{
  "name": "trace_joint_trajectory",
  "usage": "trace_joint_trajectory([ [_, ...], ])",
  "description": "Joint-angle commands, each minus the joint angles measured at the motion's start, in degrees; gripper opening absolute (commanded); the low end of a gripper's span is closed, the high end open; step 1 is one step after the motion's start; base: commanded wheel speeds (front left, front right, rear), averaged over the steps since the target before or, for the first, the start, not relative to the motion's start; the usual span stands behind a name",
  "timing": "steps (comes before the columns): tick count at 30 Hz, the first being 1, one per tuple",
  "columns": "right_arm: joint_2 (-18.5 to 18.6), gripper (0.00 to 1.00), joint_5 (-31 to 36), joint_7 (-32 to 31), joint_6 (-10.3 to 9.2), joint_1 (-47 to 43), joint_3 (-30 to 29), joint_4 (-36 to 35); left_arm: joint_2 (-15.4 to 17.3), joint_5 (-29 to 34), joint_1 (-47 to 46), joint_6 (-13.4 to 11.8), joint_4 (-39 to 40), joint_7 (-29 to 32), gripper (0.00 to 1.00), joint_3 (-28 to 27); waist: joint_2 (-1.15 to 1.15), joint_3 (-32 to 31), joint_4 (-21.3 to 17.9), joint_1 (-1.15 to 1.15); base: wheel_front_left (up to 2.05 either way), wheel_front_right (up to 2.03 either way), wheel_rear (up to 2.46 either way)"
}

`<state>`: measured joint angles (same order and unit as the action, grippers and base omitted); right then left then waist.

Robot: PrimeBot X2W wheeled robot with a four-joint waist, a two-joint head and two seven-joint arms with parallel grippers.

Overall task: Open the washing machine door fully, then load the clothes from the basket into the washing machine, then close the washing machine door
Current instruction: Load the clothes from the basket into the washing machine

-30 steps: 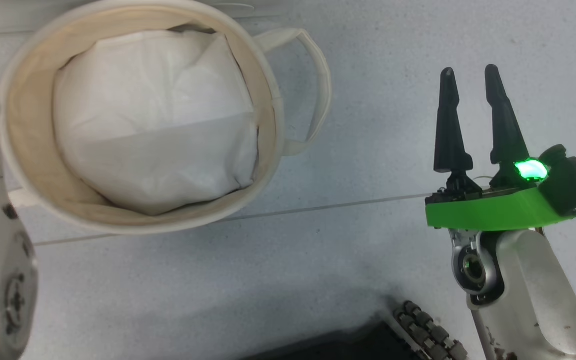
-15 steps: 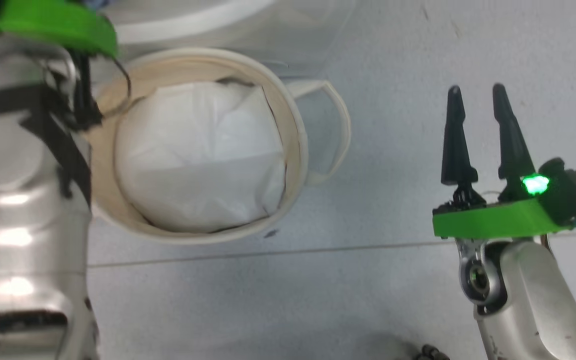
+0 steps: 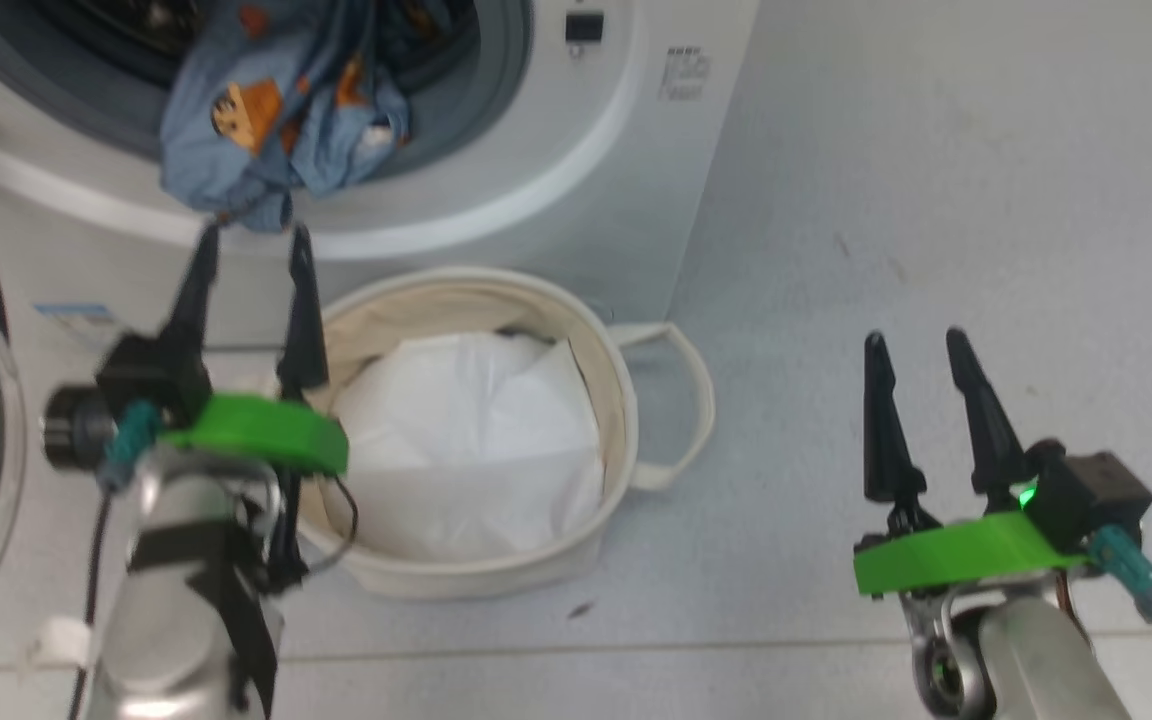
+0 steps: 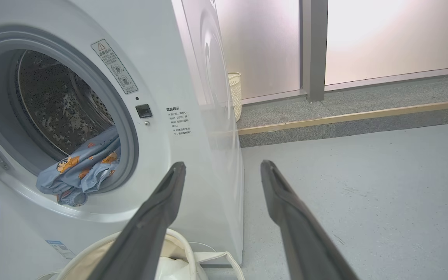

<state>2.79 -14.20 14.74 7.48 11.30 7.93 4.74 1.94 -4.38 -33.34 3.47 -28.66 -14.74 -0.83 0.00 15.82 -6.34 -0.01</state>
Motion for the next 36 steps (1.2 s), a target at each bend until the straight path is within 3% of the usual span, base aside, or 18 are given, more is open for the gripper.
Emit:
trace_joint_trajectory([
  [1, 0.1, 1.00, 0.2, 0.3, 0.01, -1.1, 1.3, -1.3, 1.1, 0.6, 1.3, -0.4, 2.9, -0.3, 1.00, -0.7, 0.00, -5.1, 0.3, 0.01, 0.00, 0.00, 0.00],
  [11, 0.1, 1.00, -0.7, 0.3, 0.01, -6.4, 0.2, -0.7, 1.0, -0.3, 15.4, -1.2, 11.0, -0.3, 1.00, 4.0, 0.00, -11.0, 0.8, 0.01, 0.00, 0.00, 0.00],
  [16, 0.1, 1.00, -0.3, 0.3, 0.01, -7.5, 0.3, -0.2, 0.9, -0.6, 18.0, -3.3, 13.7, -0.3, 1.00, 7.5, 0.00, -11.8, 1.4, 0.01, 0.00, 0.00, 0.00],
  [22, 0.1, 1.00, -0.2, 0.3, 0.01, -8.1, 0.6, -0.1, 0.9, -2.7, 20.2, -5.8, 14.1, -0.3, 1.00, 9.4, 0.00, -12.8, 1.5, 0.01, 0.00, 0.00, 0.00],
  [36, 0.1, 1.00, 0.8, 0.3, 0.01, -9.1, 1.8, 0.7, 0.9, -4.6, 22.1, -8.1, 10.9, -0.3, 1.00, 9.8, 0.00, -14.2, 2.6, 0.01, 0.00, 0.00, 0.00],
])
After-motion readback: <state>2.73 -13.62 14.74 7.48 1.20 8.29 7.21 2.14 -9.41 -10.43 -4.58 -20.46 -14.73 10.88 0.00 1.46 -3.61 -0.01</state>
